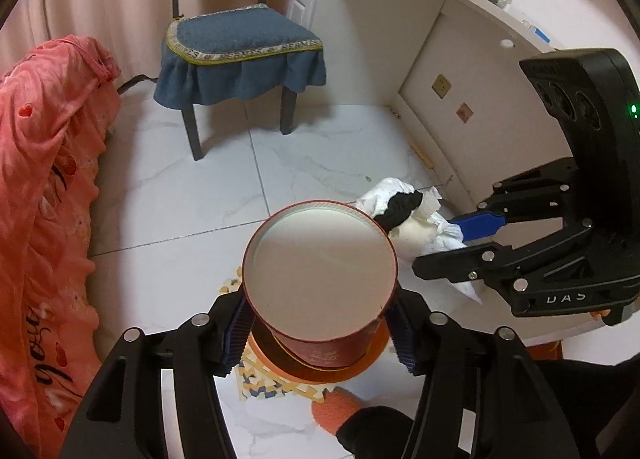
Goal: Collect trash
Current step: 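Open both tools over the orange bin to drop the cup and tissue, then move both open tools back up toward the desk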
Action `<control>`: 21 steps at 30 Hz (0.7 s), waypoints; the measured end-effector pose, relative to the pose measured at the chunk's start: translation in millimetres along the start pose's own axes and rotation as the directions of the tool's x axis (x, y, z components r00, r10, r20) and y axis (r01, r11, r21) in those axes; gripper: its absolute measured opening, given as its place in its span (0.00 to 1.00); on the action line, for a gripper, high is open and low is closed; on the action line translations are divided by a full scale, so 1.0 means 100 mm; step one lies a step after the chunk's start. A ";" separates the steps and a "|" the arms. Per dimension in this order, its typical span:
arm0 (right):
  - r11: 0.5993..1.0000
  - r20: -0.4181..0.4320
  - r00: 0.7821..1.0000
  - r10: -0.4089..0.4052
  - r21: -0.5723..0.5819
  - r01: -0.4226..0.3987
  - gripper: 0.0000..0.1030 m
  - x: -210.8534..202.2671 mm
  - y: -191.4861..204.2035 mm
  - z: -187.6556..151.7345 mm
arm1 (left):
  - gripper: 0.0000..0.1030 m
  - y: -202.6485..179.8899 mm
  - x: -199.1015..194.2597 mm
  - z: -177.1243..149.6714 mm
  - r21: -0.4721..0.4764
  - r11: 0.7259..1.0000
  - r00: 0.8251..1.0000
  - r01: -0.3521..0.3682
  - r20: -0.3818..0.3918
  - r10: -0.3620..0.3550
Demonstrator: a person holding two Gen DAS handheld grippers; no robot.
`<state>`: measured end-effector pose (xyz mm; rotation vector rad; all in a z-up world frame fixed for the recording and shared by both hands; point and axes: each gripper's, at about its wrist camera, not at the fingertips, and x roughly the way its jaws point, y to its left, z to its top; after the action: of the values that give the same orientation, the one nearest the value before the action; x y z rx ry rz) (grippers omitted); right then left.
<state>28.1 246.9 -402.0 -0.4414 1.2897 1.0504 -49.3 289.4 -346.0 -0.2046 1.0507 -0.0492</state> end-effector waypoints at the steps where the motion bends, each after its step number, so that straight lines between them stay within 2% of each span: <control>1: 1.000 -0.002 1.000 0.001 0.004 -0.001 0.28 0.00 -0.01 0.00 | 0.59 0.00 0.00 0.00 -0.003 1.000 1.000 0.006 -0.003 -0.006; 4: 1.000 -0.013 1.000 -0.005 0.015 0.005 0.34 0.01 -0.02 -0.01 | 0.60 -0.03 0.04 0.00 0.002 1.000 1.000 -0.002 -0.024 0.002; 7: 1.000 -0.019 1.000 -0.001 0.019 0.001 0.38 0.02 -0.02 -0.02 | 0.73 -0.05 0.05 -0.01 0.014 1.000 0.999 -0.011 -0.035 0.011; 15: 1.000 -0.018 1.000 0.009 0.020 -0.009 0.38 -0.03 -0.01 -0.04 | 0.73 -0.06 0.01 0.02 0.012 1.000 0.999 -0.020 -0.044 0.020; 21: 0.999 0.008 1.000 0.022 0.034 -0.023 0.38 -0.27 0.02 -0.02 | 0.73 -0.15 -0.16 0.11 0.044 0.998 0.998 -0.040 -0.037 0.042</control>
<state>27.6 236.1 -377.0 -0.3974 1.3067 1.0462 -47.3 278.6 -324.4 -0.1432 1.0899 -0.0392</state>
